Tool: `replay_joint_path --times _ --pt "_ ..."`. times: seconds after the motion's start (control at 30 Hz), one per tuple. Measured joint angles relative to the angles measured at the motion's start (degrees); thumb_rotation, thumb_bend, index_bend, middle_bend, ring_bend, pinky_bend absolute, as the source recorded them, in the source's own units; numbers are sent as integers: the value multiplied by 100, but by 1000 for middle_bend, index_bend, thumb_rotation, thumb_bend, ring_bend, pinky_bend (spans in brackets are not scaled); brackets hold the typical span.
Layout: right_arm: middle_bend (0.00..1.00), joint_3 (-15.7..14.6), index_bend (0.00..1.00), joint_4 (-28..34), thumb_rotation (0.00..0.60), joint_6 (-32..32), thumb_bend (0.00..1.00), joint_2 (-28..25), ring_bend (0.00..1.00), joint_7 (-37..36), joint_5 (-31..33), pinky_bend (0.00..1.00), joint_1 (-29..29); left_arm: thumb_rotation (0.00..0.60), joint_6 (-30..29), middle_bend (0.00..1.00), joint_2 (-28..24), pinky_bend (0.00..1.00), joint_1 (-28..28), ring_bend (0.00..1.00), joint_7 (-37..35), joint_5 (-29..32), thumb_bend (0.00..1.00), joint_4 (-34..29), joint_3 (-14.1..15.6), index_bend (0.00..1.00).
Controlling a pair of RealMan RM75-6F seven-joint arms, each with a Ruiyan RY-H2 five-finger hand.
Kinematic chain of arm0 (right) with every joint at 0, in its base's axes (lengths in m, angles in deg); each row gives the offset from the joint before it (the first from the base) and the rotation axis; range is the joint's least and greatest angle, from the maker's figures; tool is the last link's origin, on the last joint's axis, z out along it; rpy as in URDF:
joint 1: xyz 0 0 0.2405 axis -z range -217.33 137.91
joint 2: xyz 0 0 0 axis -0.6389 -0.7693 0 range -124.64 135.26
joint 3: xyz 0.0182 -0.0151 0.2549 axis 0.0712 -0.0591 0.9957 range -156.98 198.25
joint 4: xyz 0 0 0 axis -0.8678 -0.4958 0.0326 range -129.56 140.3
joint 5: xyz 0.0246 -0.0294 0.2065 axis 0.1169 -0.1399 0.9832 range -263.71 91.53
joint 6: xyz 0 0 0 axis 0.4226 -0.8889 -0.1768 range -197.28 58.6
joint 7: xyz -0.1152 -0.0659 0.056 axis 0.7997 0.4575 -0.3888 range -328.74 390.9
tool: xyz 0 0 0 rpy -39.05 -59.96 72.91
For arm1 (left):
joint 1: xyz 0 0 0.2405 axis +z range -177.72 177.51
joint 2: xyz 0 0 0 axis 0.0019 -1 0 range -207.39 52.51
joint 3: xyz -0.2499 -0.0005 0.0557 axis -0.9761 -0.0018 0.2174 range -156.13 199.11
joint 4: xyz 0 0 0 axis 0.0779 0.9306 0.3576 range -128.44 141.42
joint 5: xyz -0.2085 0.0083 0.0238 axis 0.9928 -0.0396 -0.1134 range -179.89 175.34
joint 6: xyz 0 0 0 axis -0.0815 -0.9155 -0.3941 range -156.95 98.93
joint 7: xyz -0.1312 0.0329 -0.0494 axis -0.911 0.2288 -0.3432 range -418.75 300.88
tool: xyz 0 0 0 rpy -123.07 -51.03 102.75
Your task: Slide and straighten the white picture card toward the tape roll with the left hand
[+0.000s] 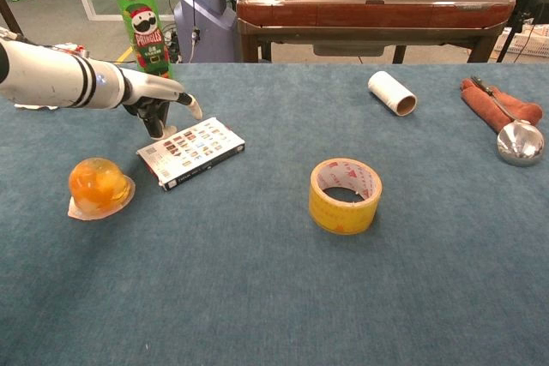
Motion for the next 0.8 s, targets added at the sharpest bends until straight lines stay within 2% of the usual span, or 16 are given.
replay_joint_path --times 0.4,0.8 --pt "125 -7 98 32 600 -49 131 5 7 64 -32 196 9 600 -119 1000 -162 1000 -212 987 409 581 598 -413 284 179" --pt "125 7 98 96 600 -105 131 -55 7 23 -32 196 40 600 -204 1000 -203 1000 -392 988 475 557 598 -849 231 222"
